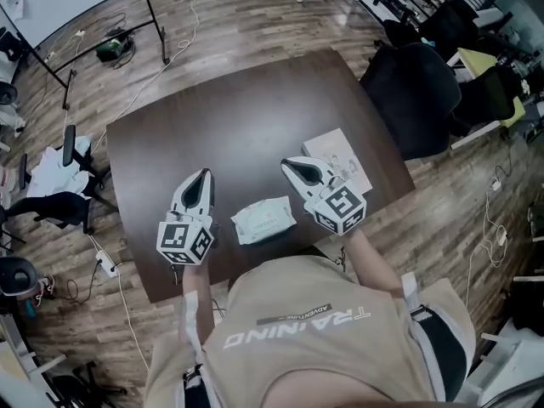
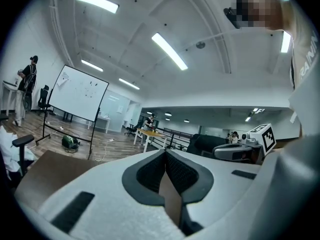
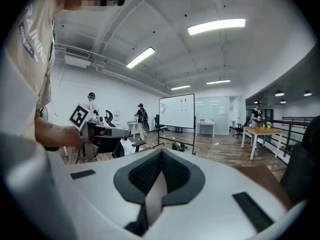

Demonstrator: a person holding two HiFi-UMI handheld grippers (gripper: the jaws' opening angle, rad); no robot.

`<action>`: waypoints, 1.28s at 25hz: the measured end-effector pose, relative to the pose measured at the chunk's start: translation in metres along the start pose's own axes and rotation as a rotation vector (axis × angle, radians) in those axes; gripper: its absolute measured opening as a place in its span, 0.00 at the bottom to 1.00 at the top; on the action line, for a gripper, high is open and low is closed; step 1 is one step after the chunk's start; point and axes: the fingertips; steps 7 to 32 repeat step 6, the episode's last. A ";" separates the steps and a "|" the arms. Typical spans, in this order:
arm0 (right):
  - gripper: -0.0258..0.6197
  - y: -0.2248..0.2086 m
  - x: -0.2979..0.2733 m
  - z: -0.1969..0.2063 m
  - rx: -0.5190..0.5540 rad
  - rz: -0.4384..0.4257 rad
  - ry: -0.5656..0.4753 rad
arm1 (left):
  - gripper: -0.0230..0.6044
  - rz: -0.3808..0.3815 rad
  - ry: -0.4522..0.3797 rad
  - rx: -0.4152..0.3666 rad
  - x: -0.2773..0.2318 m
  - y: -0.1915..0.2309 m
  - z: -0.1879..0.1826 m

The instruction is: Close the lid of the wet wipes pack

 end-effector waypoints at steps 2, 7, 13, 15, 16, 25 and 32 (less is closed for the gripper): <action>0.06 0.002 0.002 0.006 -0.007 0.023 0.002 | 0.04 0.020 0.013 -0.008 -0.001 -0.001 0.006; 0.06 0.011 -0.003 0.023 -0.026 0.043 -0.002 | 0.04 0.048 0.043 -0.018 -0.001 0.001 0.024; 0.06 0.011 -0.003 0.023 -0.026 0.043 -0.002 | 0.04 0.048 0.043 -0.018 -0.001 0.001 0.024; 0.06 0.011 -0.003 0.023 -0.026 0.043 -0.002 | 0.04 0.048 0.043 -0.018 -0.001 0.001 0.024; 0.06 0.011 -0.003 0.023 -0.026 0.043 -0.002 | 0.04 0.048 0.043 -0.018 -0.001 0.001 0.024; 0.06 0.011 -0.003 0.023 -0.026 0.043 -0.002 | 0.04 0.048 0.043 -0.018 -0.001 0.001 0.024; 0.06 0.011 -0.003 0.023 -0.026 0.043 -0.002 | 0.04 0.048 0.043 -0.018 -0.001 0.001 0.024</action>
Point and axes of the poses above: the fingertips, and each gripper's own axes: x backward along the fingers, y to its left, z out of its underside, and after that the axes turned 1 degree about -y, right-handed
